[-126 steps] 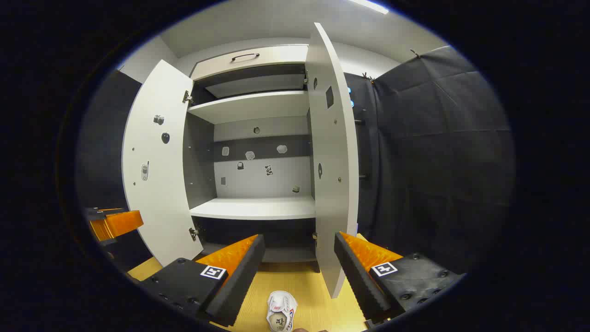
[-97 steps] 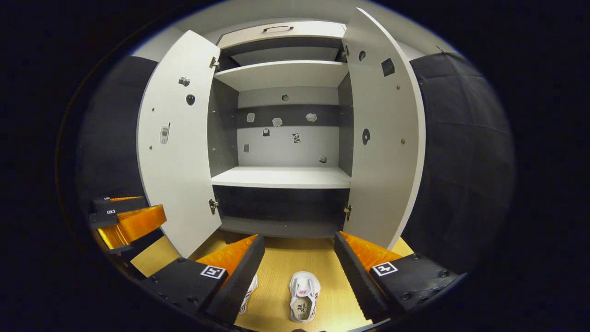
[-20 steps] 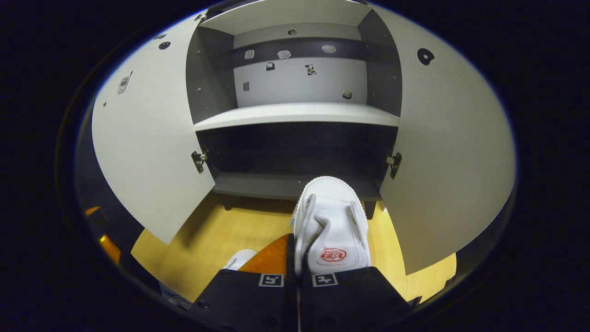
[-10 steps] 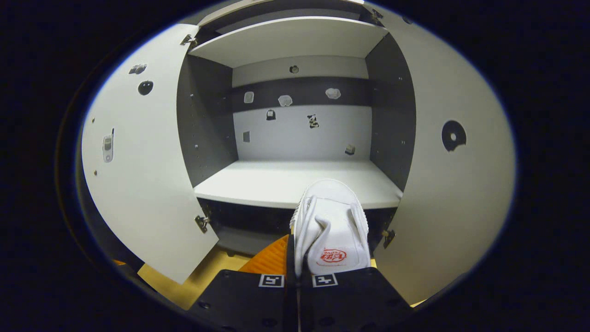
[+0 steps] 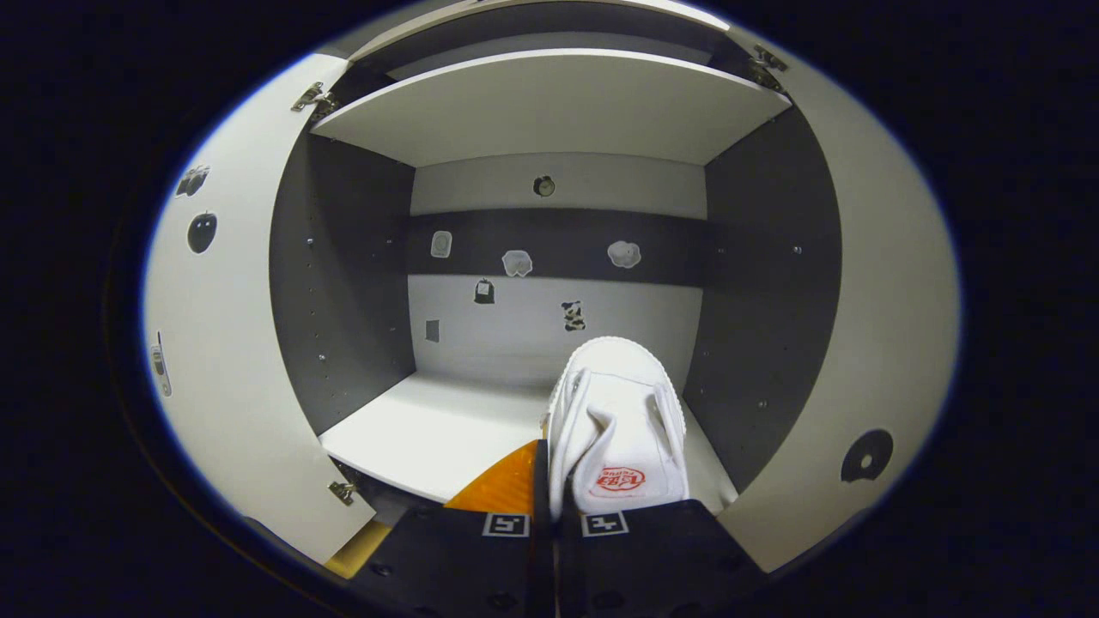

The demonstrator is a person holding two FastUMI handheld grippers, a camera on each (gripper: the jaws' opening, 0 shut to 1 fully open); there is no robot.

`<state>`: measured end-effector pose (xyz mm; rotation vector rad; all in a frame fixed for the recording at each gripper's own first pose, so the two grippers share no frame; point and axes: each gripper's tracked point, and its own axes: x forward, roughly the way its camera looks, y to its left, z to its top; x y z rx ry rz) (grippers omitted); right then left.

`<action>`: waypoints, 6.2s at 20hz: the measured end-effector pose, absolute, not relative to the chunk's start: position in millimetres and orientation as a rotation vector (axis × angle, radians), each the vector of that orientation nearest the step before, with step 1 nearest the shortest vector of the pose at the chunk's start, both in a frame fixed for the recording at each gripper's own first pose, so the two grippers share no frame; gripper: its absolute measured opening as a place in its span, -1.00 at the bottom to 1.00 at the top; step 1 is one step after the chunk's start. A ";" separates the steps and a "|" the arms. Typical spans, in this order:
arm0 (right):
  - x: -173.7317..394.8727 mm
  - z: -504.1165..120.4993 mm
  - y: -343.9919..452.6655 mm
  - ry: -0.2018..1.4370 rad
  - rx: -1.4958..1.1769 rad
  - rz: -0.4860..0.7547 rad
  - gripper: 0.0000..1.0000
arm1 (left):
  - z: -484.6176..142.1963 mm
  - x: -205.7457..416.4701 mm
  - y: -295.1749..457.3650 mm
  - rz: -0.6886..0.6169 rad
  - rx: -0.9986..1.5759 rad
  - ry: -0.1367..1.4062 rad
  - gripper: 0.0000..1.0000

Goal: Grab one shoe with the right hand and put it into the shoe cabinet, grab the other shoe with the left hand and put it into the shoe cabinet; then close the right door with the right hand and the left door with the left hand.

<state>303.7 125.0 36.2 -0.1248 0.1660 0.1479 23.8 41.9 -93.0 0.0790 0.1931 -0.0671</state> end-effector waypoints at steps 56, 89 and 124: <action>138.8 -70.5 72.0 0.247 -0.052 0.074 0.97 | -217.2 10.7 72.8 -0.022 0.071 0.411 0.89; -23.9 -195.9 11.4 0.556 -0.041 -0.011 0.99 | -393.2 94.2 53.8 -0.129 0.209 0.810 -0.68; -1.4 -112.7 30.0 0.328 -0.053 0.137 0.98 | 22.7 365.7 17.1 0.002 0.092 0.391 -0.90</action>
